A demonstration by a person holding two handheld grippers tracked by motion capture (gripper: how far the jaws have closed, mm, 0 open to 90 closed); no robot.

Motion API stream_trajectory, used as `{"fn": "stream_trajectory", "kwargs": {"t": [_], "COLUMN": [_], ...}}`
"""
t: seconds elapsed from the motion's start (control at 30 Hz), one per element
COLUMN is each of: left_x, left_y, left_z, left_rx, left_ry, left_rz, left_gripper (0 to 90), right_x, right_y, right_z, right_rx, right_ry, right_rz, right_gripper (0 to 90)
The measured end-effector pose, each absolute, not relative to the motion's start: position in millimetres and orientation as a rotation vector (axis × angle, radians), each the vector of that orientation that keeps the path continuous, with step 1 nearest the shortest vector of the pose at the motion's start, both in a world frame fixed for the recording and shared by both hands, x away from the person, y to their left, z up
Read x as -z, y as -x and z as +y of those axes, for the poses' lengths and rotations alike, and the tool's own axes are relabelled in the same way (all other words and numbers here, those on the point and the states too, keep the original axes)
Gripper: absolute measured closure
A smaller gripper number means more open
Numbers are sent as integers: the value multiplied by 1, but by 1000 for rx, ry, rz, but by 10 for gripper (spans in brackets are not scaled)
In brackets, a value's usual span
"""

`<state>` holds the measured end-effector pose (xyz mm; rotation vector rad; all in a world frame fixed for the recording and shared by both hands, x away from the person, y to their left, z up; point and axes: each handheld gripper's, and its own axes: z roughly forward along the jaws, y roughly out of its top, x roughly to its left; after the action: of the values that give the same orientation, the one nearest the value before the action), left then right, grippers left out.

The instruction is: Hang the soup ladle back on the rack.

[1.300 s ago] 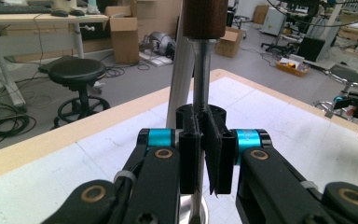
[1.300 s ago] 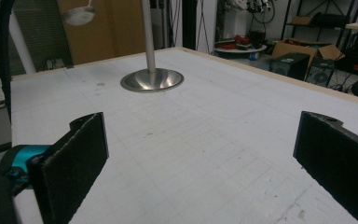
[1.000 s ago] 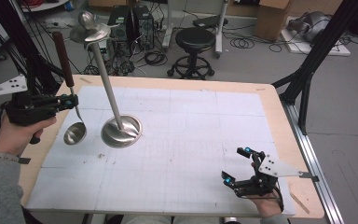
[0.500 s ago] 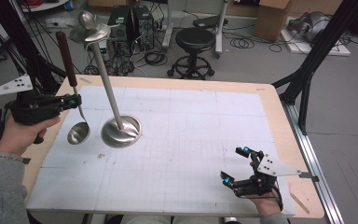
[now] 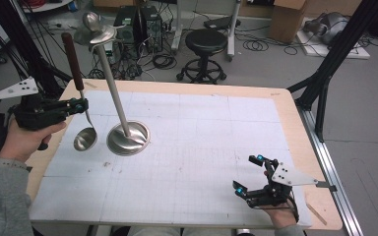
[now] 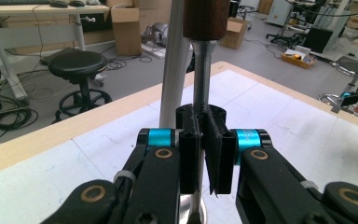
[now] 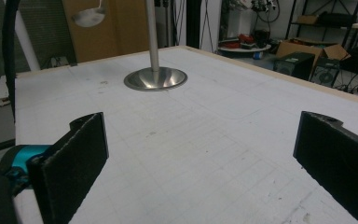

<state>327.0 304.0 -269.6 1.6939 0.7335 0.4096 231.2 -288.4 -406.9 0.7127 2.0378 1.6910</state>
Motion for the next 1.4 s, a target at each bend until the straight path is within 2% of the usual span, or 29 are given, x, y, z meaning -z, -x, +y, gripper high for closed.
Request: {"fn": "stream_trajectory", "kwargs": {"t": [0.63, 0.9, 1.1, 1.2, 1.4], "left_x": [268, 263, 264, 264, 270], "left_y": [-330, -324, -309, -301, -286], "left_z": [294, 299, 292, 287, 280], "left_rx": [-456, -501, -508, -545, -540], "left_ry": [-1698, -1692, -1694, -1686, -1671], "left_rz": [794, 766, 613, 600, 525], "left_gripper": [816, 573, 313, 195, 131], "right_x": [405, 405, 405, 406, 404], "right_y": [-231, -231, -233, -236, -240], "right_z": [-290, -292, -291, -289, -286], "right_rx": [-1700, -1701, -1711, -1711, -1724], "right_ry": [-713, -716, -720, -716, -697], "right_rz": [2032, 2028, 2026, 2040, 2035], "right_gripper": [18, 18, 18, 18, 18]}}
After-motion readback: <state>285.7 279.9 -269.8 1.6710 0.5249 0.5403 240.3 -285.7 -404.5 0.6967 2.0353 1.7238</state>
